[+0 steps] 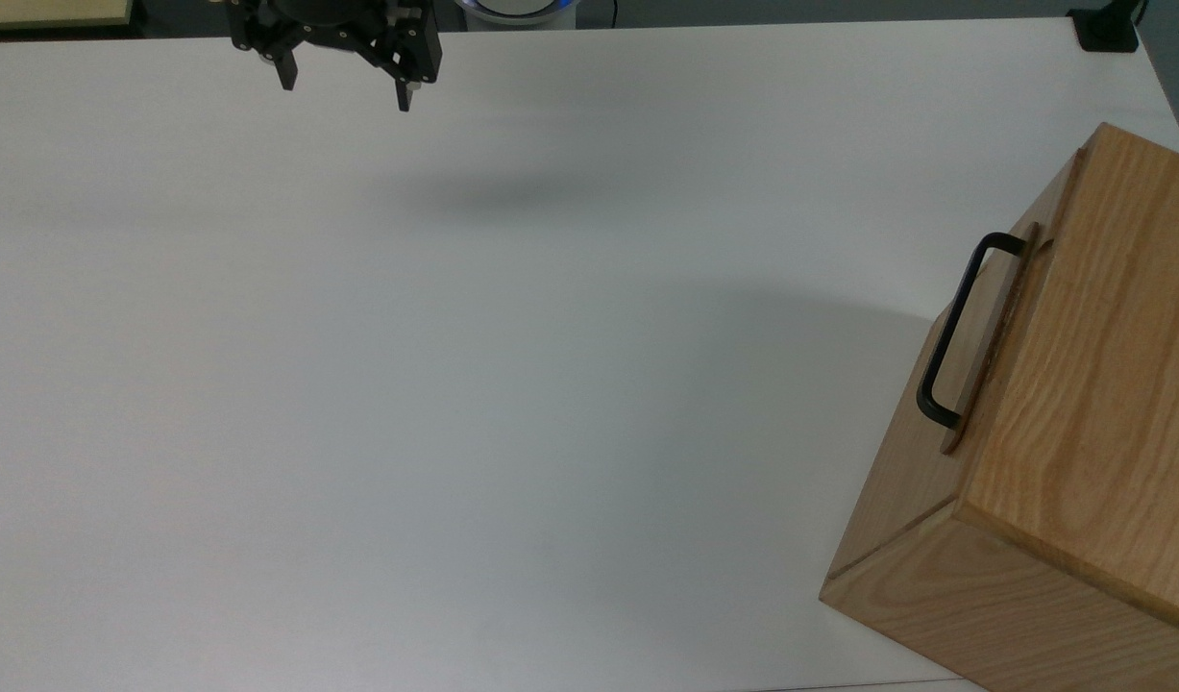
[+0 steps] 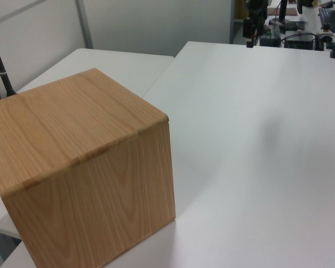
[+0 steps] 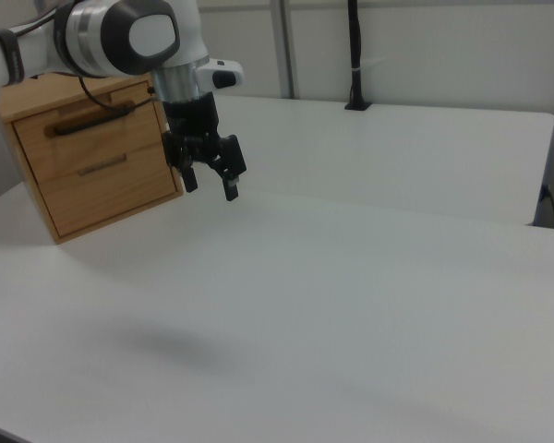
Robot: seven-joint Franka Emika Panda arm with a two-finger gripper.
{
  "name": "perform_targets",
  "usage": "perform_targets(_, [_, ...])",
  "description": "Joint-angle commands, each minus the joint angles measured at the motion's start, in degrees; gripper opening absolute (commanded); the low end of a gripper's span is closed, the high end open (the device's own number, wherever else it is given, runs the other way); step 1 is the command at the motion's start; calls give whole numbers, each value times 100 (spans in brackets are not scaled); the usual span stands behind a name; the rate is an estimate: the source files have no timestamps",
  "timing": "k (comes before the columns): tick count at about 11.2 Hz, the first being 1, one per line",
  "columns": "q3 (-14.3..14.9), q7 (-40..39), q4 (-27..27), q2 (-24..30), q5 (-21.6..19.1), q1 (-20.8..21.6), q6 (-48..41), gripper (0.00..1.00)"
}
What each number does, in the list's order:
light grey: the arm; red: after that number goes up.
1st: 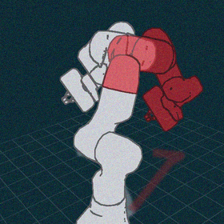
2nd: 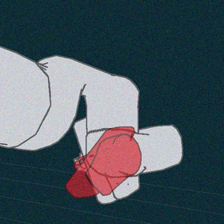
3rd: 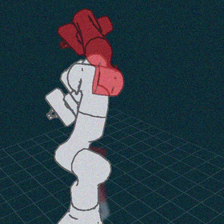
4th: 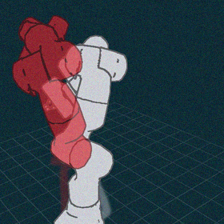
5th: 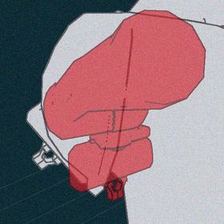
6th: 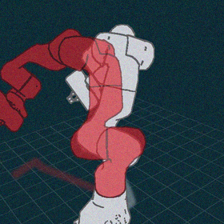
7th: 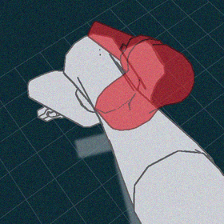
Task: Open the drawer by sliding it
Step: 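Move the gripper toward the black handle of the wooden drawer, then lower the gripper onto the black bar handle and close on it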
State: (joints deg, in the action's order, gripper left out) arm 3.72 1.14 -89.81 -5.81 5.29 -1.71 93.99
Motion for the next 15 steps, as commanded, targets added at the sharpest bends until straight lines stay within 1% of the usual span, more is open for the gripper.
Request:
perform_targets(1, [32, -44, -19, 28, -238, 66, -31, 100])
perform_targets(2, [32, 43, -10, 1, -613, 83, 5, 100])
perform_targets(3, [41, 157, 112, -112, -1148, 75, 153, 100])
perform_targets(5, [32, 220, 157, -297, -1801, 92, 312, 100])
perform_targets(6, [24, 290, 166, -376, -2117, 188, 339, 100])
perform_targets(7, [32, 543, 305, -464, -2503, 337, 565, 100])
perform_targets(8, [32, 658, 324, -508, -2933, 382, 915, 100])
perform_targets(9, [32, 773, 324, -535, -3451, 521, 1163, 100])
perform_targets(10, [32, 974, 333, -570, -3795, 618, 1348, 100])
perform_targets(11, [32, 1211, 437, -701, -3929, 802, 1593, 99])
perform_targets(13, [32, 1694, 780, -1069, -3931, 1407, 2051, 94])
perform_targets(14, [32, 1914, 1016, -1323, -3922, 1698, 2331, 90])
perform_targets(15, [41, 1960, 1175, -1509, -3922, 1944, 2595, 82])
